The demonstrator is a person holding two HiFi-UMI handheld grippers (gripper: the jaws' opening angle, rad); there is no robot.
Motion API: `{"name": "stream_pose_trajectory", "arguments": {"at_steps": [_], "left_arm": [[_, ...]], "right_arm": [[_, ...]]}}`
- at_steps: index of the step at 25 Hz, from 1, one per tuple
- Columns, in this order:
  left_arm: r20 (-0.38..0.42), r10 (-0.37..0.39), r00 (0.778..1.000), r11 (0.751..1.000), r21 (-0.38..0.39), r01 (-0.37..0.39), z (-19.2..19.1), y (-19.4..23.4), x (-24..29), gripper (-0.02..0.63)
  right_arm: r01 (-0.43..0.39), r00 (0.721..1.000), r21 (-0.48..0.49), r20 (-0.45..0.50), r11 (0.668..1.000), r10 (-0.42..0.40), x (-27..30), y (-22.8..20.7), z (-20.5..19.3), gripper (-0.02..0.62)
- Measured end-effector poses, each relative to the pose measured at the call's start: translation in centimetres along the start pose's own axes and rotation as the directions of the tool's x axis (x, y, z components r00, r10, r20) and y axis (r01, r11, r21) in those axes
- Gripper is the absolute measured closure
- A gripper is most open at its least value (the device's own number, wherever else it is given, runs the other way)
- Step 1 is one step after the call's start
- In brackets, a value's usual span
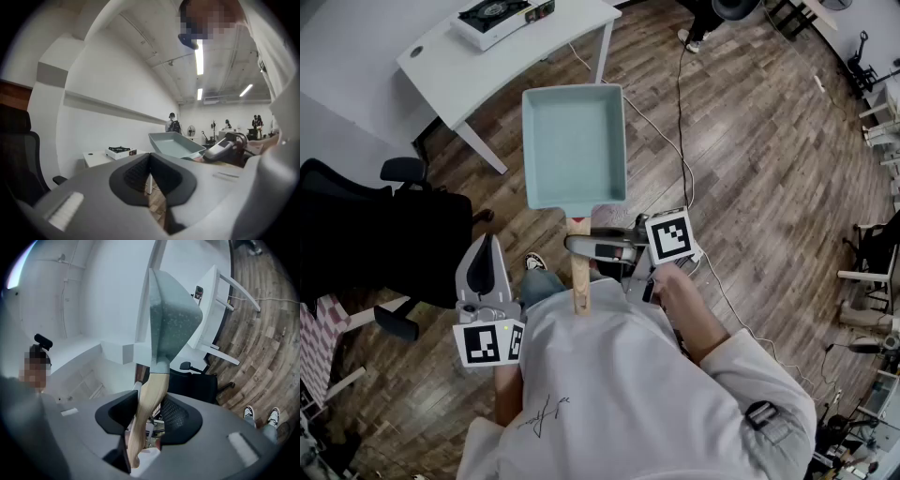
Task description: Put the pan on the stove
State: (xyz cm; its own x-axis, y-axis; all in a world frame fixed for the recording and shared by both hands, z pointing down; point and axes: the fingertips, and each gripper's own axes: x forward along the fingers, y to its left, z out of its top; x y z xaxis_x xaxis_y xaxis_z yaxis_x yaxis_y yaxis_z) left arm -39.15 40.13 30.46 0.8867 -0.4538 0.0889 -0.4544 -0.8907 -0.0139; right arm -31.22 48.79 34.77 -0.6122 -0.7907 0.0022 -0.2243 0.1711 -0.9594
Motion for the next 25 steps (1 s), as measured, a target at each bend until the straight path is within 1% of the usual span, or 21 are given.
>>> {"name": "stream_pose_trajectory", "arguments": {"at_steps": [5, 8, 12, 15, 20, 22, 25], "left_arm": [[-0.017, -0.023, 1.000, 0.995, 0.094, 0.025, 0.1, -1.6, 0.9, 0.603], [-0.017, -0.047, 0.999, 0.997, 0.065, 0.048, 0.2, -2.4, 1.2, 0.603], [-0.021, -0.046, 0.999, 0.999, 0.026, 0.046, 0.0, -2.0, 1.6, 0.603], [-0.029, -0.047, 0.999, 0.999, -0.010, 0.046, -0.6, -1.5, 2.4, 0.603], [-0.016, -0.051, 0.999, 0.998, -0.034, 0.050, -0.7, 0.5, 3.5, 0.603], [-0.015, -0.056, 0.998, 0.998, -0.042, 0.055, -0.8, 1.4, 5.0, 0.603], [-0.012, -0.066, 0.998, 0.997, -0.052, 0.065, -0.5, 3.0, 8.8, 0.603]], "right_arm": [[-0.006, 1.000, -0.001, 0.017, 1.000, 0.006, -1.1, -0.1, 0.6, 0.449], [0.010, 0.999, 0.000, 0.034, 1.000, -0.010, -1.9, -0.6, 0.9, 0.449], [0.030, 0.998, 0.000, 0.047, 1.000, -0.030, -2.5, -0.8, 1.4, 0.448], [0.037, 0.998, -0.019, 0.057, 0.999, -0.036, -2.6, -1.0, 2.2, 0.446], [0.039, 0.996, -0.004, 0.076, 0.999, -0.038, -1.6, -1.4, 3.7, 0.445], [0.041, 0.996, -0.007, 0.085, 0.999, -0.040, -1.3, -1.6, 5.1, 0.443], [0.061, 0.994, -0.005, 0.092, 0.998, -0.060, -1.1, -2.3, 8.3, 0.441]]}}
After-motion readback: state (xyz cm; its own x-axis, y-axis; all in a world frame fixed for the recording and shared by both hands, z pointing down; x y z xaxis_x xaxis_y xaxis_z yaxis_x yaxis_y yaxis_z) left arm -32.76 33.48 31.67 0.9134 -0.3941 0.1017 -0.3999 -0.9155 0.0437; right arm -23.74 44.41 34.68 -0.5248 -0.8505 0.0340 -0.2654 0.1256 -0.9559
